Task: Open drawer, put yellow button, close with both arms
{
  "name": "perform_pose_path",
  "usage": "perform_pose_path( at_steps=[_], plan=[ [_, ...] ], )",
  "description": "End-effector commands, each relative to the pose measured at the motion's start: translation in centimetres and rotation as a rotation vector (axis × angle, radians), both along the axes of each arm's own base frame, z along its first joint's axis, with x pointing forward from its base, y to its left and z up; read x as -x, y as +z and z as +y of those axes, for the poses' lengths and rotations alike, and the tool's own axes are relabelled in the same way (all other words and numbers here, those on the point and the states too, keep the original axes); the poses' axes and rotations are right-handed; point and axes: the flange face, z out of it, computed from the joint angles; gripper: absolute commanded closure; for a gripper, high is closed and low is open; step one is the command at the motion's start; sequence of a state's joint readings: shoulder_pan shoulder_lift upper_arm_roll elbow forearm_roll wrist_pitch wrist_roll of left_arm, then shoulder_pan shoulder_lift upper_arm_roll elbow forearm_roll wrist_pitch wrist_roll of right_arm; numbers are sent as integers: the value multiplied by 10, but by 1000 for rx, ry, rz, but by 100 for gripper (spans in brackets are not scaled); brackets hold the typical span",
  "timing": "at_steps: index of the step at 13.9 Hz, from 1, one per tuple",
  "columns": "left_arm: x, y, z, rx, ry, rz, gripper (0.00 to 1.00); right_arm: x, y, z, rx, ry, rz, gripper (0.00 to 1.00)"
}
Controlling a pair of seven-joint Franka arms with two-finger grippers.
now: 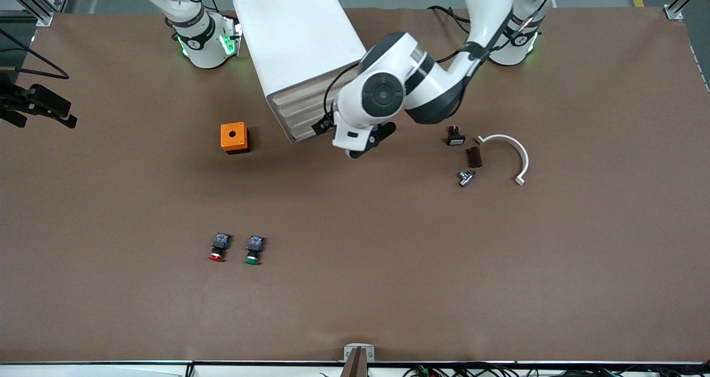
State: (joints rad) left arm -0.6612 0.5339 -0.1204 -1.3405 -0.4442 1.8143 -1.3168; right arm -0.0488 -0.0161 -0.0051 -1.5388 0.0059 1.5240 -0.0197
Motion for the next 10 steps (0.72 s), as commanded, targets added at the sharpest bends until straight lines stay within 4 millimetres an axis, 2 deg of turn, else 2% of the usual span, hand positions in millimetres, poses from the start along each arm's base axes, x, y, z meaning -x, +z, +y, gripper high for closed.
perform_pose_path(
  at_steps=[1, 3, 4, 6, 8, 10],
  plan=[
    [-21, 64, 48, 5, 10, -86, 1, 6, 3, -2, -6, -12, -11, 0],
    [-20, 119, 88, 4, -108, -179, 1, 7, 2, -4, -8, -48, -7, 0],
    [-18, 141, 109, -2, -159, -204, 1, 7, 2, -4, -8, -74, -5, 0],
    [-14, 180, 164, -25, -226, -201, 1, 7, 1, -3, -8, -74, 1, 0],
    [-21, 205, 219, -7, -303, -226, 1, 7, -1, -3, -8, -68, 6, 0],
    [-34, 219, 283, 19, -369, -249, 1, 9, -2, -3, -8, -61, 9, 0]
  ],
)
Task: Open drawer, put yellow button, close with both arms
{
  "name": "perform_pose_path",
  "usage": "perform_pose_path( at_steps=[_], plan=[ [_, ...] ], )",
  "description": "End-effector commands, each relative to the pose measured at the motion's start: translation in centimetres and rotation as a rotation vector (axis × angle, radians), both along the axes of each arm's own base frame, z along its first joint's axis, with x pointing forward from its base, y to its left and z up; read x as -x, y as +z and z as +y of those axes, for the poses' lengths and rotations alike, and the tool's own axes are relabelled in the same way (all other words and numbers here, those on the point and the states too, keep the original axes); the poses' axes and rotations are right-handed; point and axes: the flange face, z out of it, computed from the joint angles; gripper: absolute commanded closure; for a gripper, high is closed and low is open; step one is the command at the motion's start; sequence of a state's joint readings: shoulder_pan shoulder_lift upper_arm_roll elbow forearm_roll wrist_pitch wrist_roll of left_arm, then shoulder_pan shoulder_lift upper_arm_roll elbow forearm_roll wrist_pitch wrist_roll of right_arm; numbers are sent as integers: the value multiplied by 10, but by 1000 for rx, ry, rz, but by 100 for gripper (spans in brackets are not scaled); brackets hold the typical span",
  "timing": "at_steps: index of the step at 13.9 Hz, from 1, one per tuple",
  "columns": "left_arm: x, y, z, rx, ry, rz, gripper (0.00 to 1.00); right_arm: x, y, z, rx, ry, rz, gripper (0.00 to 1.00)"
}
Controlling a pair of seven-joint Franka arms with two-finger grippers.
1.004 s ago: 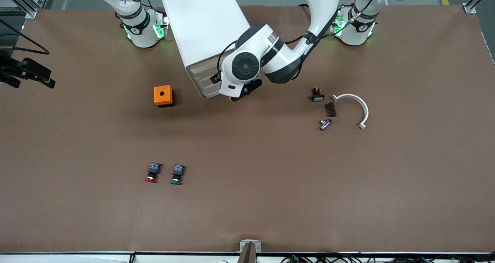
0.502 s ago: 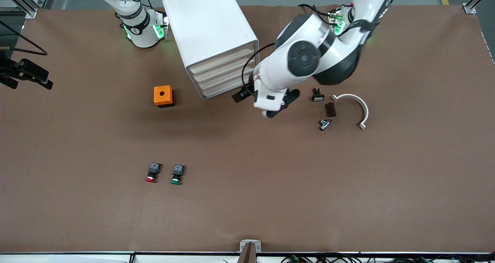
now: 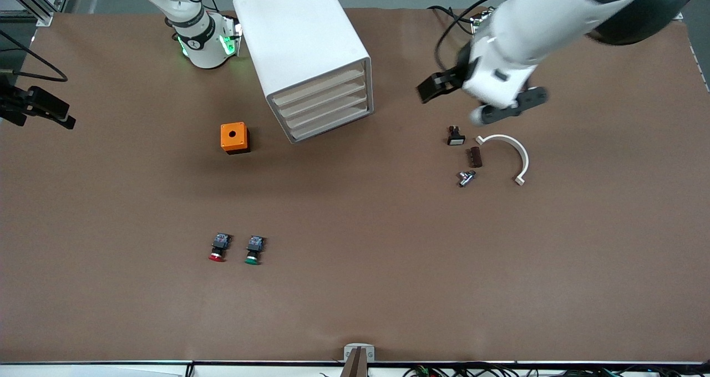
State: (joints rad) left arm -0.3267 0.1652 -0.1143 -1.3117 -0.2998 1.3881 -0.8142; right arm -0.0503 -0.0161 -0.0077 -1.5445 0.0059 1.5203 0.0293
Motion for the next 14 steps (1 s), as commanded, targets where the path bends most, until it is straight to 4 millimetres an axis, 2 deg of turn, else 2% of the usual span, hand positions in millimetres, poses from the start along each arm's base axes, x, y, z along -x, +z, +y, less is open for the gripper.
perform_pose_path(
  at_steps=[1, 2, 4, 6, 9, 11, 14],
  plan=[
    [-11, 9, 82, 17, -95, -18, 1, 8, 1, 0, -8, -6, -4, 0],
    [-17, 8, 111, 28, -131, -20, 1, 8, 1, 0, -7, -4, -5, 0],
    [-22, 2, 149, -36, -224, -21, 1, 8, 2, 0, -6, -1, -10, 0],
    [-24, -6, 170, -102, -283, -21, 1, 7, 3, 0, -7, 6, -15, 0],
    [-26, -18, 212, -107, -335, -10, 1, 7, 3, 0, -17, 28, -20, 0],
    [-25, -25, 226, -107, -332, -17, 1, 7, 4, 1, -26, 28, -23, 0],
    [-12, -53, 238, -141, -335, -64, 1, 8, 5, 3, -26, 21, -22, 0]
  ],
)
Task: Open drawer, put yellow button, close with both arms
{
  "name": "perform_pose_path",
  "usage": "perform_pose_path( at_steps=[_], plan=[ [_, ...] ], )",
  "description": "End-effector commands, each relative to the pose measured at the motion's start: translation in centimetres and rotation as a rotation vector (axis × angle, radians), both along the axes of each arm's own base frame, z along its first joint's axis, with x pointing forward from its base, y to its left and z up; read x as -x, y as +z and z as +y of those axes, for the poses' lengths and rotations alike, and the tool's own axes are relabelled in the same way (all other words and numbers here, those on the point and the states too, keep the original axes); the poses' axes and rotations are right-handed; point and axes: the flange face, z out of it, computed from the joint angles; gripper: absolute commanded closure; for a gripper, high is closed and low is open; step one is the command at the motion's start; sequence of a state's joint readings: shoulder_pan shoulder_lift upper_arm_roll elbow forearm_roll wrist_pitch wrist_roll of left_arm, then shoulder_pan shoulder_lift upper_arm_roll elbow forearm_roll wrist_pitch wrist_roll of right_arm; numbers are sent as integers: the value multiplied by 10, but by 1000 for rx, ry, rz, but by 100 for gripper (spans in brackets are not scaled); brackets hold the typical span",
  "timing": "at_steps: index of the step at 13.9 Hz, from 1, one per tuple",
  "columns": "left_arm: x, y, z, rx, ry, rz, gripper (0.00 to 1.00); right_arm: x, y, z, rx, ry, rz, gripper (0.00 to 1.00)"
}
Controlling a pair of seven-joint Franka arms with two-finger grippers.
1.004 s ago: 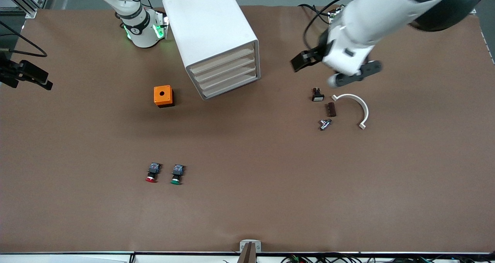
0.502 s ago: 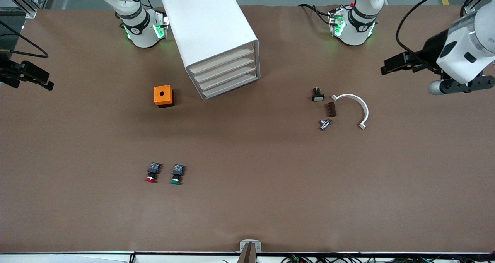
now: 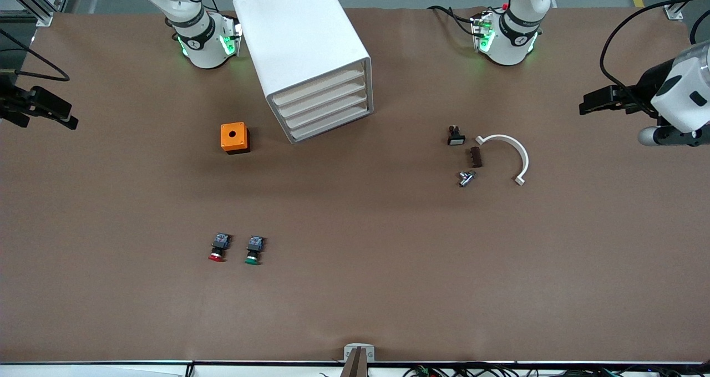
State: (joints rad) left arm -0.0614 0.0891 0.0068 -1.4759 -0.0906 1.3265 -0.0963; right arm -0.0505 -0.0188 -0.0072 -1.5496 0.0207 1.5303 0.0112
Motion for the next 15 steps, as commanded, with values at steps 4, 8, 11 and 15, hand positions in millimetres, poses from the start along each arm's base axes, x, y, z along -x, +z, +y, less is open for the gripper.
perform_pose_path(
  at_steps=[4, 8, 11, 15],
  plan=[
    [62, -35, 32, -26, -19, -200, 1, 8, 5, -1, -14, -1, -14, 0],
    [57, 1, 62, -25, -7, -290, 1, 8, 5, -2, -12, -1, -15, 0],
    [55, 32, 65, -35, -20, -333, 1, 8, 4, -3, -12, -3, -15, 0],
    [46, 56, 67, -59, -52, -327, 1, 8, 5, -2, -12, 0, -18, 0]
  ],
)
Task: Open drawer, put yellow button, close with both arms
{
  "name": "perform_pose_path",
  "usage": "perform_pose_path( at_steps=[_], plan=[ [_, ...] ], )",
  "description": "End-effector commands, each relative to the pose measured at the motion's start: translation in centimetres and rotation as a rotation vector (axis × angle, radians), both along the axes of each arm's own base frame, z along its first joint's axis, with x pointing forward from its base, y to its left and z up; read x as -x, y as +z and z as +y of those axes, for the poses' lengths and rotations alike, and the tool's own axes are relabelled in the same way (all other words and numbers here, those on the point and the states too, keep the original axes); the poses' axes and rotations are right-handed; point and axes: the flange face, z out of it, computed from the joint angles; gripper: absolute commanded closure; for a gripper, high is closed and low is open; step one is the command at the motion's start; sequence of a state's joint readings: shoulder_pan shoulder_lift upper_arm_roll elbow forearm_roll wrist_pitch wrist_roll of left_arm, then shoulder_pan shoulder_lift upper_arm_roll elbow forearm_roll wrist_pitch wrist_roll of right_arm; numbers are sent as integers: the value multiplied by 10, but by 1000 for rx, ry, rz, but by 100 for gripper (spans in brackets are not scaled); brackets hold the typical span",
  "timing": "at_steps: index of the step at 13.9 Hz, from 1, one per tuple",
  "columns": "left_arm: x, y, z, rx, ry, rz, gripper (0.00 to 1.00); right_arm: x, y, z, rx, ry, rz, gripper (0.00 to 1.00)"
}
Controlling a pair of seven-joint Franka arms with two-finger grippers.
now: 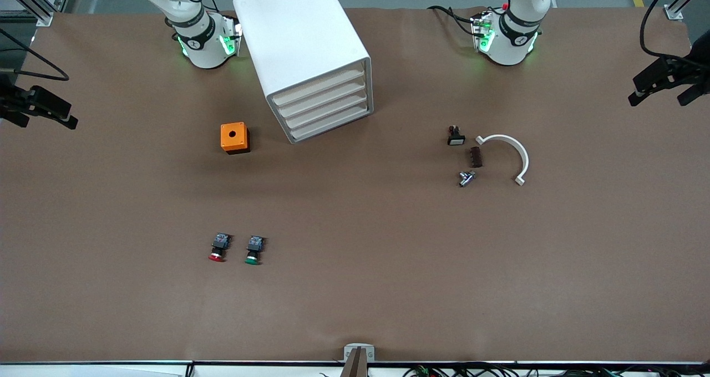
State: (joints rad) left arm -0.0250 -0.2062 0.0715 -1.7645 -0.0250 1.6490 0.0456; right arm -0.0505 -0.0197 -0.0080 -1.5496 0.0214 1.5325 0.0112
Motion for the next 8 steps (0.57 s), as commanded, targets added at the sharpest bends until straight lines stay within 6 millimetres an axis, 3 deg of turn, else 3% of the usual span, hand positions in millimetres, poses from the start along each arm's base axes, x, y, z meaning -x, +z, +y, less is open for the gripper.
perform_pose_path(
  at_steps=[1, 8],
  plan=[
    [-14, 10, -2, -27, -31, 7, 1, 7, 4, -1, -11, 1, -15, 0],
    [-18, 2, -6, -32, -39, 34, 1, 8, 3, -1, -12, 3, -8, 0]
  ],
)
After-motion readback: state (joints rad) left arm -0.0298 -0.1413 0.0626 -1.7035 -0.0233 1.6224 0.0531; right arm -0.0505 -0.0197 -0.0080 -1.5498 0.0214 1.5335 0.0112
